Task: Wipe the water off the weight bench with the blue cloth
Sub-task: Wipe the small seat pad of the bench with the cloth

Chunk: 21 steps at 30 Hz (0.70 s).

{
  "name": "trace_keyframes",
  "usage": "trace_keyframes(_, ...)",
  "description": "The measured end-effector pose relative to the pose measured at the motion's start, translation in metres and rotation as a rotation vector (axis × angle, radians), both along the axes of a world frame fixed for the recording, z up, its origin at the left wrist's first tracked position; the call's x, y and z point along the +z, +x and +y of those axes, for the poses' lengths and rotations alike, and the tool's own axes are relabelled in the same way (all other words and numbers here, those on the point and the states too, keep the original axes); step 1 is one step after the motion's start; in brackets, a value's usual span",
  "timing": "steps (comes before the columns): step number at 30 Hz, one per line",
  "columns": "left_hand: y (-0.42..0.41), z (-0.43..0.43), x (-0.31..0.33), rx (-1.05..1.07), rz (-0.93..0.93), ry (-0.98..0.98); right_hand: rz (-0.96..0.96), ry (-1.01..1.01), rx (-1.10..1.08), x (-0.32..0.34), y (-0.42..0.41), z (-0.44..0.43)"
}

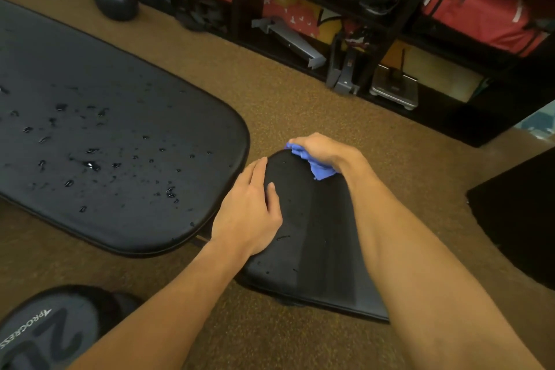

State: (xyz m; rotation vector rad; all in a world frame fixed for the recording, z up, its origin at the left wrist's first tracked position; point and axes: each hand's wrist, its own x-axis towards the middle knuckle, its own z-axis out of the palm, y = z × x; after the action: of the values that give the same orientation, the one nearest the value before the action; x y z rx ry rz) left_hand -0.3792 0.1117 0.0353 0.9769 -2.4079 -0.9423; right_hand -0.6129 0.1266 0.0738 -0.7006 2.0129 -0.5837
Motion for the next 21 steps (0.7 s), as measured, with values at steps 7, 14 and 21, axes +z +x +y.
trace_keyframes(7, 0.0, 0.001, 0.003, 0.021, -0.028, 0.006, -0.069, -0.225, -0.026, 0.004, -0.001, 0.023)
trace_keyframes(14, 0.001, 0.0, 0.008, -0.015, -0.08, -0.038, 0.282, -0.164, -0.025, 0.001, 0.003, 0.083)
trace_keyframes(21, 0.024, 0.041, 0.014, 0.093, -0.2, -0.128, 0.557, -0.077, -0.088, 0.007, 0.025, 0.093)
